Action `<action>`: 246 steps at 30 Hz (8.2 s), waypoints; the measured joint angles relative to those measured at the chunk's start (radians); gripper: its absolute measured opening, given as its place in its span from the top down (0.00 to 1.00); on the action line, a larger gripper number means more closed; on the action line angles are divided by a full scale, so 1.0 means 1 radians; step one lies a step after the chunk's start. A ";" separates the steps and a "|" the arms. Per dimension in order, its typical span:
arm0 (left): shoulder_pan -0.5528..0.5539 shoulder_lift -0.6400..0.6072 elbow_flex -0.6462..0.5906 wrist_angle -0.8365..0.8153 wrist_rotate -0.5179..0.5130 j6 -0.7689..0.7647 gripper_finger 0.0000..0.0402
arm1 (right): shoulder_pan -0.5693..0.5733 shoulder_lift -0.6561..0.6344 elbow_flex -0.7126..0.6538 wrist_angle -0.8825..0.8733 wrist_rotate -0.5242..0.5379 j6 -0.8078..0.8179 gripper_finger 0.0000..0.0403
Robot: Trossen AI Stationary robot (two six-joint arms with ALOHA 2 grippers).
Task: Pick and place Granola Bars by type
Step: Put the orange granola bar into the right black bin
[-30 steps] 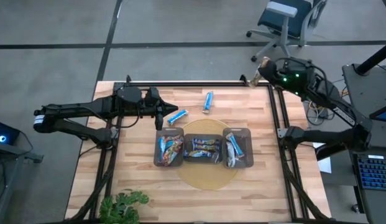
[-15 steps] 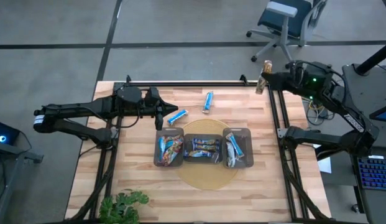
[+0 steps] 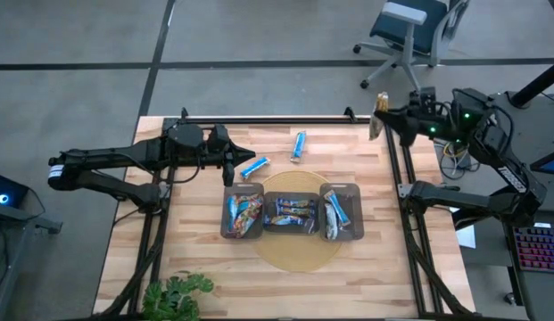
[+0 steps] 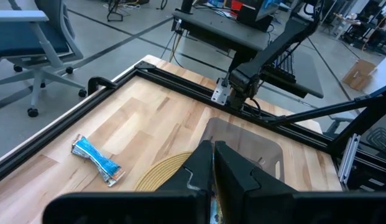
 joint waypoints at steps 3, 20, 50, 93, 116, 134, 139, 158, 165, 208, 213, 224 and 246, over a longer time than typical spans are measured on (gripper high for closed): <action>0.000 0.000 0.000 0.000 0.000 0.000 1.00 | 0.000 -0.005 0.000 0.005 -0.063 -0.033 0.89; 0.000 0.000 0.000 0.000 -0.001 0.000 1.00 | 0.003 -0.018 0.044 0.009 -0.240 -0.084 0.89; 0.000 0.000 0.000 0.000 -0.012 0.000 1.00 | 0.309 -0.017 0.097 0.172 -0.264 -0.029 0.89; 0.002 0.000 0.000 -0.022 -0.060 0.019 1.00 | 0.347 0.194 0.250 -0.557 -0.260 -0.120 0.89; 0.003 0.000 0.000 -0.055 -0.060 0.019 1.00 | 0.405 0.327 0.294 -0.767 -0.124 -0.308 0.89; 0.003 0.000 0.000 -0.059 -0.061 0.019 1.00 | 0.521 0.471 0.292 -0.860 0.033 -0.327 0.89; 0.003 0.000 0.000 -0.059 -0.061 0.019 1.00 | 0.544 0.534 0.288 -0.859 0.060 -0.343 0.89; 0.003 0.000 0.000 -0.062 -0.060 0.019 1.00 | 0.601 0.599 0.054 -0.651 0.092 -0.337 0.89; 0.003 0.000 0.000 -0.064 -0.060 0.019 1.00 | 0.605 0.610 -0.041 -0.557 0.100 -0.328 0.89; 0.003 0.000 0.000 -0.065 -0.060 0.015 1.00 | 0.604 0.611 -0.262 -0.259 0.075 -0.171 0.89; 0.003 0.000 0.000 -0.065 -0.060 0.015 1.00 | 0.604 0.611 -0.268 -0.297 0.070 -0.137 0.83; 0.003 0.000 0.000 -0.065 -0.060 0.015 1.00 | 0.604 0.611 -0.268 -0.292 0.075 -0.136 0.69; 0.003 0.000 0.000 -0.065 -0.060 0.015 1.00 | 0.604 0.605 -0.226 -0.282 0.077 -0.191 0.98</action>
